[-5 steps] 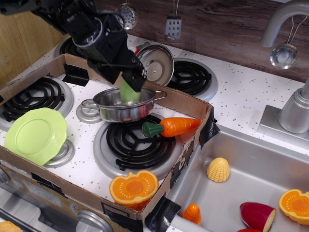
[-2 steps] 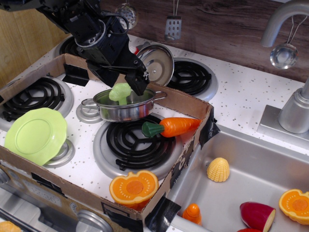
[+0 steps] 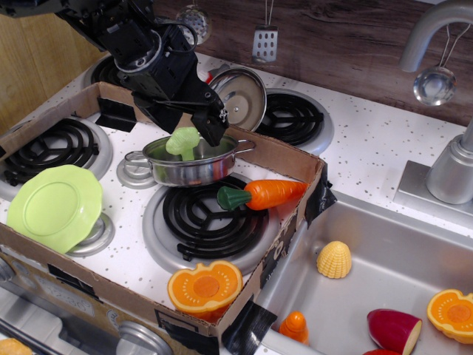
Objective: Put broccoli in pot
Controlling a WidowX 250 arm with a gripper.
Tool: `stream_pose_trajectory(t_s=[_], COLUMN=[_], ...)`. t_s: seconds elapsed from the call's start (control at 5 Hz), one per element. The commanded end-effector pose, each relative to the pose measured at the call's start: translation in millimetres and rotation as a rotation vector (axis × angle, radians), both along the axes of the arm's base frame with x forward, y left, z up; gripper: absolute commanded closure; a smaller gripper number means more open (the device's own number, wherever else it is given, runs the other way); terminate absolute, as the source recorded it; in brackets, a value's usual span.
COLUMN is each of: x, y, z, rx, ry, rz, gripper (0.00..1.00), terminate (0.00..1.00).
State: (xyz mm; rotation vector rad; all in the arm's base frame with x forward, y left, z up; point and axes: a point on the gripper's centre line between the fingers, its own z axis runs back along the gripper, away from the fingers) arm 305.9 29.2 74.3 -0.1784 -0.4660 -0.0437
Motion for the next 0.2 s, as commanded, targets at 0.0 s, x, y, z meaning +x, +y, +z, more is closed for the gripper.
stream_pose_trajectory(t_s=[0.0], x=[9.8], y=[-2.6], z=[23.4], rx=[0.016], ry=[-0.055], rz=[-0.003], gripper=[0.00], terminate=[1.00])
